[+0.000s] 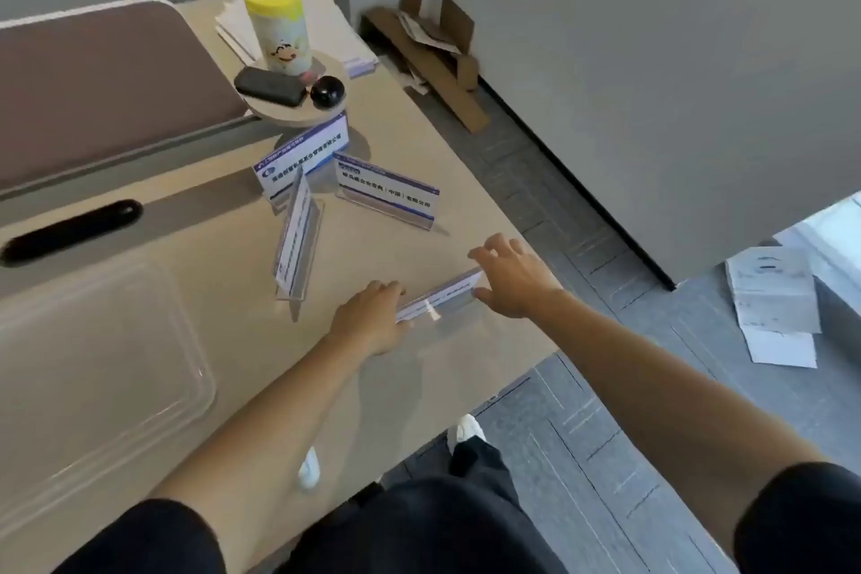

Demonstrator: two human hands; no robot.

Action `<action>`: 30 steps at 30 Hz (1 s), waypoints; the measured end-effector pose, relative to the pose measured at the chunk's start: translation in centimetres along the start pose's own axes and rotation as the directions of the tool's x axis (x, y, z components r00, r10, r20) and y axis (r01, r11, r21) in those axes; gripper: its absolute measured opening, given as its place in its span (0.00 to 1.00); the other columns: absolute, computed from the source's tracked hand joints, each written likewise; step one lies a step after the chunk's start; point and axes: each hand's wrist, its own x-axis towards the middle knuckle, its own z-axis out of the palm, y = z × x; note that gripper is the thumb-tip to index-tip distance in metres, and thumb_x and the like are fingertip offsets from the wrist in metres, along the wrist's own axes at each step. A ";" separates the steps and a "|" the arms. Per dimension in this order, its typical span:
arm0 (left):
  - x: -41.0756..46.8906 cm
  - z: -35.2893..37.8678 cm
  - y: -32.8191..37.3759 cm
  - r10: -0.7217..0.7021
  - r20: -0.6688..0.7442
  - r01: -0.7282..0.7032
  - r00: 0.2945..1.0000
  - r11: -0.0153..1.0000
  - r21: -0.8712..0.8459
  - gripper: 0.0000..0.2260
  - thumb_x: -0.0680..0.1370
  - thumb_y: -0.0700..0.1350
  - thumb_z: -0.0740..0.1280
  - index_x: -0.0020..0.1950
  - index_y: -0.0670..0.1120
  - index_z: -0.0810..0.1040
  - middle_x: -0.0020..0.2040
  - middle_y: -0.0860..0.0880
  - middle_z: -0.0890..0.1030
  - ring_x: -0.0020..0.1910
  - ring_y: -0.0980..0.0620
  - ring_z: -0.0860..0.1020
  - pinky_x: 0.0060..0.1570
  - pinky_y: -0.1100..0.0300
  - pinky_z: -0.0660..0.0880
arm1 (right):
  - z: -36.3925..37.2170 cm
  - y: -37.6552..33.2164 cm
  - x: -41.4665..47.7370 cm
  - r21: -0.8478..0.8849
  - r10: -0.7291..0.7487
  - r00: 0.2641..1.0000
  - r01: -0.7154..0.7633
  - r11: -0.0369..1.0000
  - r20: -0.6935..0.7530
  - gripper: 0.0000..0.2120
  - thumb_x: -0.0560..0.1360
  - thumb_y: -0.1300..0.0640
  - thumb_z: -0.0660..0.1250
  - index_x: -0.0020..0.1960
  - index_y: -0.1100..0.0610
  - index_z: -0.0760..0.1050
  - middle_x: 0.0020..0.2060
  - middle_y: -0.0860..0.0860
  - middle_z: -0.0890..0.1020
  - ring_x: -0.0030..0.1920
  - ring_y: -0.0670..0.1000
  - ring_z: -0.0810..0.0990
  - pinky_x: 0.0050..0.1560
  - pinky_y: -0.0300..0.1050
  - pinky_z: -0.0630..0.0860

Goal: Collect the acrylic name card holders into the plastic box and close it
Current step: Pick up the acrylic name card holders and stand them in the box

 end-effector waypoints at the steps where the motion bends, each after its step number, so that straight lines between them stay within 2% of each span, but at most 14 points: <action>1: 0.3 0.3 0.4 -0.027 0.005 0.027 1.000 0.999 0.031 0.23 0.78 0.56 0.65 0.71 0.52 0.69 0.65 0.48 0.72 0.61 0.46 0.75 0.55 0.51 0.75 | 0.3 0.5 0.9 -0.004 -0.044 0.999 0.044 0.999 0.025 0.29 0.78 0.43 0.66 0.75 0.49 0.63 0.72 0.54 0.66 0.69 0.57 0.68 0.65 0.54 0.73; 3: 0.6 0.9 1.0 -0.123 -0.024 0.124 0.992 0.992 0.035 0.17 0.78 0.52 0.64 0.66 0.52 0.75 0.62 0.47 0.76 0.58 0.45 0.77 0.53 0.53 0.76 | 0.9 1.4 2.6 -0.005 -0.113 0.988 0.115 0.993 0.104 0.25 0.79 0.44 0.65 0.73 0.49 0.66 0.69 0.53 0.68 0.67 0.57 0.69 0.64 0.55 0.74; 5: 0.5 1.2 1.5 -0.246 -0.036 0.248 0.968 0.968 0.038 0.12 0.78 0.50 0.63 0.59 0.51 0.79 0.55 0.45 0.80 0.53 0.42 0.79 0.48 0.55 0.77 | 1.5 1.8 3.8 0.001 -0.175 0.963 0.179 0.984 0.204 0.20 0.80 0.45 0.63 0.70 0.48 0.69 0.65 0.53 0.73 0.61 0.56 0.74 0.59 0.54 0.76; 8: 0.5 1.6 2.1 -0.309 -0.058 0.312 0.949 0.949 0.053 0.12 0.78 0.53 0.63 0.56 0.50 0.80 0.51 0.44 0.82 0.50 0.41 0.79 0.45 0.55 0.76 | 2.2 2.9 4.7 0.021 -0.255 0.940 0.257 0.966 0.226 0.14 0.82 0.49 0.59 0.66 0.49 0.72 0.58 0.54 0.75 0.52 0.58 0.79 0.51 0.53 0.79; 14: -0.6 0.4 3.1 -0.357 -0.071 0.359 0.931 0.933 0.025 0.12 0.79 0.55 0.63 0.58 0.52 0.81 0.49 0.44 0.80 0.47 0.42 0.79 0.39 0.58 0.70 | 0.5 4.0 5.7 0.035 -0.407 0.904 0.406 0.913 0.129 0.14 0.83 0.48 0.57 0.64 0.50 0.75 0.58 0.53 0.76 0.52 0.59 0.79 0.50 0.51 0.78; 16: -1.6 -0.4 3.0 -0.362 -0.117 0.362 0.925 0.932 -0.024 0.12 0.80 0.56 0.63 0.56 0.52 0.81 0.46 0.46 0.81 0.45 0.43 0.79 0.37 0.58 0.71 | -1.4 3.8 6.1 0.124 -0.444 0.893 0.434 0.892 0.070 0.14 0.82 0.47 0.60 0.63 0.50 0.77 0.58 0.52 0.77 0.53 0.58 0.79 0.50 0.50 0.76; 18: -3.6 -1.7 2.8 -0.383 -0.180 0.377 0.906 0.924 -0.065 0.13 0.80 0.57 0.62 0.55 0.52 0.81 0.45 0.48 0.81 0.44 0.45 0.79 0.39 0.55 0.75 | -3.7 3.1 6.2 0.282 -0.472 0.882 0.451 0.847 0.008 0.14 0.79 0.45 0.66 0.60 0.50 0.79 0.56 0.51 0.79 0.53 0.54 0.79 0.50 0.47 0.75; 19: -4.0 -2.1 2.6 -0.383 -0.206 0.376 0.901 0.924 -0.074 0.13 0.80 0.57 0.62 0.56 0.53 0.81 0.44 0.49 0.80 0.44 0.46 0.79 0.41 0.54 0.77 | -4.4 2.8 6.2 0.416 -0.448 0.893 0.419 0.807 -0.031 0.15 0.77 0.44 0.69 0.60 0.51 0.80 0.55 0.50 0.80 0.53 0.52 0.79 0.51 0.44 0.74; 21: -5.8 -3.2 2.1 -0.409 -0.275 0.397 0.870 0.912 -0.102 0.14 0.79 0.58 0.62 0.59 0.54 0.81 0.47 0.46 0.81 0.46 0.44 0.79 0.44 0.53 0.77 | -5.8 1.4 5.6 0.690 -0.353 0.931 0.315 0.652 -0.092 0.22 0.73 0.43 0.73 0.63 0.51 0.77 0.57 0.49 0.80 0.55 0.47 0.77 0.55 0.41 0.72; 23: -7.7 -4.1 1.5 -0.446 -0.349 0.412 0.824 0.895 -0.172 0.16 0.78 0.59 0.64 0.61 0.54 0.80 0.52 0.46 0.83 0.49 0.42 0.80 0.47 0.53 0.78 | -6.8 -1.1 4.6 0.870 -0.283 0.959 0.170 0.463 -0.036 0.34 0.71 0.37 0.72 0.71 0.50 0.69 0.64 0.48 0.75 0.62 0.48 0.73 0.62 0.46 0.70; 25: -9.9 -4.8 0.8 -0.481 -0.393 0.393 0.783 0.874 -0.285 0.17 0.77 0.60 0.64 0.61 0.54 0.80 0.50 0.48 0.84 0.47 0.44 0.80 0.46 0.54 0.77 | -7.3 -4.1 3.5 0.953 -0.314 0.945 0.009 0.302 0.091 0.47 0.64 0.28 0.71 0.76 0.45 0.59 0.71 0.48 0.69 0.69 0.52 0.69 0.66 0.55 0.69; 26: -11.0 -5.0 0.5 -0.492 -0.408 0.382 0.769 0.865 -0.325 0.16 0.77 0.61 0.64 0.59 0.54 0.80 0.46 0.50 0.83 0.44 0.45 0.79 0.43 0.55 0.76 | -7.5 -5.8 2.7 0.967 -0.344 0.929 -0.052 0.249 0.139 0.49 0.63 0.28 0.71 0.77 0.42 0.55 0.73 0.48 0.66 0.70 0.53 0.67 0.66 0.58 0.69; 28: -13.4 -5.3 -0.3 -0.504 -0.442 0.353 0.742 0.854 -0.381 0.13 0.77 0.61 0.64 0.52 0.54 0.80 0.35 0.53 0.78 0.38 0.46 0.77 0.37 0.57 0.71 | -8.0 -9.5 1.3 0.981 -0.351 0.926 -0.084 0.175 0.142 0.48 0.66 0.32 0.72 0.77 0.40 0.51 0.75 0.49 0.62 0.68 0.55 0.68 0.62 0.63 0.72; 30: -15.7 -5.3 -0.8 -0.506 -0.461 0.308 0.729 0.844 -0.440 0.13 0.76 0.62 0.62 0.44 0.55 0.79 0.30 0.54 0.76 0.34 0.48 0.77 0.34 0.58 0.72 | -8.8 -13.2 -0.1 0.989 -0.281 0.957 -0.032 0.144 0.072 0.45 0.68 0.36 0.74 0.77 0.42 0.53 0.74 0.50 0.62 0.65 0.56 0.73 0.58 0.63 0.76</action>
